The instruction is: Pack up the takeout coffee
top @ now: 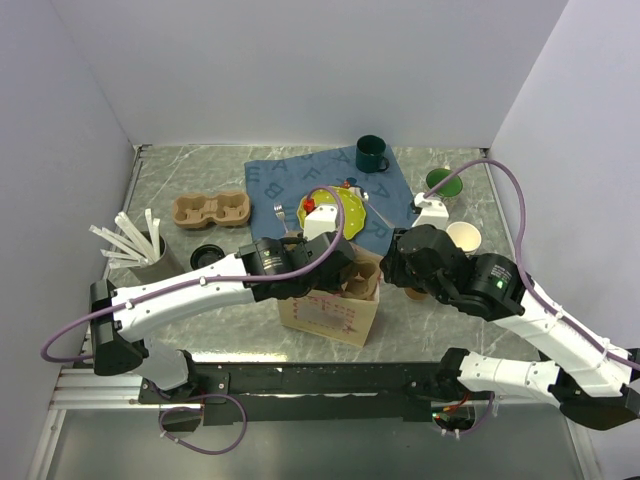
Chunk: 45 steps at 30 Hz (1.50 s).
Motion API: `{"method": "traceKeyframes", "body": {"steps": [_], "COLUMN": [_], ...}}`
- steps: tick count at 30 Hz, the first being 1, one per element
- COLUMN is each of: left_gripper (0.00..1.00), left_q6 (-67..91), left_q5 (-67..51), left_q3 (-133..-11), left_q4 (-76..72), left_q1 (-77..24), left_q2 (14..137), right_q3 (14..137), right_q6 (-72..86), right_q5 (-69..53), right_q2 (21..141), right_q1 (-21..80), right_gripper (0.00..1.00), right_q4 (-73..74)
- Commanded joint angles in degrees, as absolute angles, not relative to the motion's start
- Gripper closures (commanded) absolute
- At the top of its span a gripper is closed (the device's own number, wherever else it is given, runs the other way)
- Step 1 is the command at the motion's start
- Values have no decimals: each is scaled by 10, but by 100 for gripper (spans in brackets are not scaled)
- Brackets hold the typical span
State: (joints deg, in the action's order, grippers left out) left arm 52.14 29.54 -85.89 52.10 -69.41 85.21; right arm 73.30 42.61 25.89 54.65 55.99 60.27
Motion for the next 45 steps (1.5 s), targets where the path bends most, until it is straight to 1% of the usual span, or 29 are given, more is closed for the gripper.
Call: {"method": "traceKeyframes", "body": {"steps": [1, 9, 22, 25, 29, 30, 34, 40, 42, 43, 45], "left_gripper": [91, 91, 91, 91, 91, 91, 91, 91, 91, 91, 91], "left_q6": [519, 524, 520, 519, 517, 518, 521, 519, 519, 519, 522], "left_q5": [316, 330, 325, 324, 324, 324, 323, 323, 322, 322, 325], "left_q3": [-856, -878, -887, -891, -895, -895, -889, -886, -886, -885, -884], "left_q4": [564, 581, 576, 576, 576, 577, 575, 574, 572, 572, 577], "left_q1": [-695, -695, -695, -695, -695, -695, -695, -695, -695, -695, -695], "left_q2": [852, 870, 866, 870, 872, 872, 869, 867, 866, 867, 867], "right_q3": [759, 748, 734, 735, 729, 729, 731, 728, 729, 732, 735], "right_q6": [432, 428, 441, 457, 480, 482, 490, 498, 500, 500, 496], "right_q5": [288, 275, 263, 265, 271, 270, 268, 267, 269, 272, 286], "right_q2": [547, 545, 547, 553, 553, 553, 556, 560, 562, 562, 559], "right_q1": [556, 556, 555, 555, 556, 555, 555, 555, 555, 555, 555], "right_gripper": [65, 65, 66, 68, 77, 78, 78, 77, 82, 91, 100], "right_q4": [613, 604, 593, 599, 606, 606, 608, 603, 607, 610, 617]}}
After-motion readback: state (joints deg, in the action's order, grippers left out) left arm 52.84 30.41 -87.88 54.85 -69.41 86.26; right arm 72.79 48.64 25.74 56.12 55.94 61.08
